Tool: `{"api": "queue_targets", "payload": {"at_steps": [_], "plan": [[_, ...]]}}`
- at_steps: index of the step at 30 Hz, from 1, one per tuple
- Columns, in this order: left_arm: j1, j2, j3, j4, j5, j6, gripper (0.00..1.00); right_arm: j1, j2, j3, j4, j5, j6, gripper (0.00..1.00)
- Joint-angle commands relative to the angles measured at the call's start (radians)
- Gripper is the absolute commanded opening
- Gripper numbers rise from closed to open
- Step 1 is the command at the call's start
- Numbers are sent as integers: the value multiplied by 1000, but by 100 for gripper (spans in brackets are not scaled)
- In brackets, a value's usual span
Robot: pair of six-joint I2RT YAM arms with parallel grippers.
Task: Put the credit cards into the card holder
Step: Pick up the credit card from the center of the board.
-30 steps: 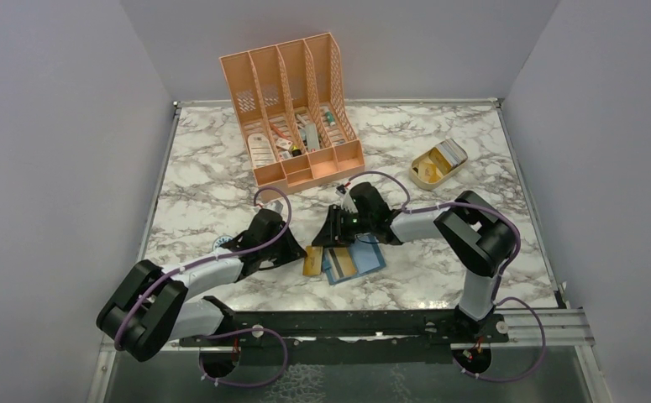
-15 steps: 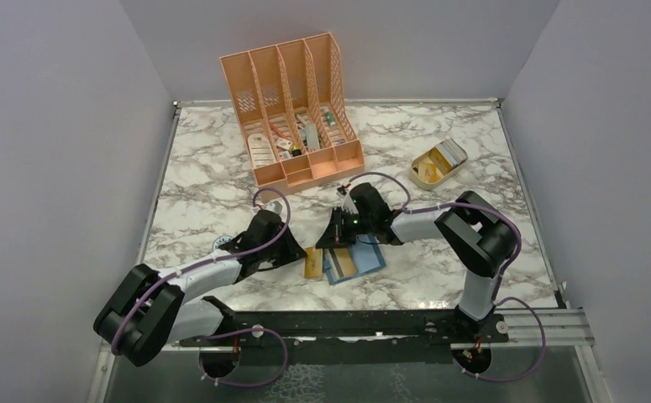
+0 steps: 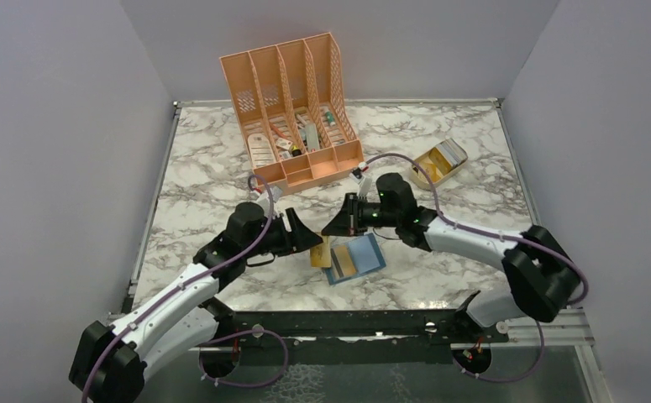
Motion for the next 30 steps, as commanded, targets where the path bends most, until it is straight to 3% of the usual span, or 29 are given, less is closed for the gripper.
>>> {"api": "queue_targets", "payload": {"at_steps": [1, 5, 11, 13, 17, 19, 23, 30], "plan": [[4, -77, 16, 76, 164, -19, 64, -10, -157, -64, 54, -55, -8, 1], [4, -122, -19, 191, 225, -92, 56, -9, -245, -109, 133, -63, 37, 1], [5, -167, -84, 348, 253, -211, 0, -11, -266, -111, 128, -54, 47, 1], [5, -164, -95, 349, 244, -204, 0, -11, -261, -107, 98, -46, 38, 3], [5, -138, -116, 346, 223, -195, 0, -10, -275, -86, -22, 21, -16, 29], [5, -130, -124, 324, 195, -184, 0, -11, -286, -54, -147, 119, -76, 36], [5, -95, -119, 262, 136, -131, 0, -12, -312, -2, -350, 272, -167, 42], [5, 51, -65, 257, 160, -109, 0, -13, -366, -9, -506, 473, -232, 44]]}}
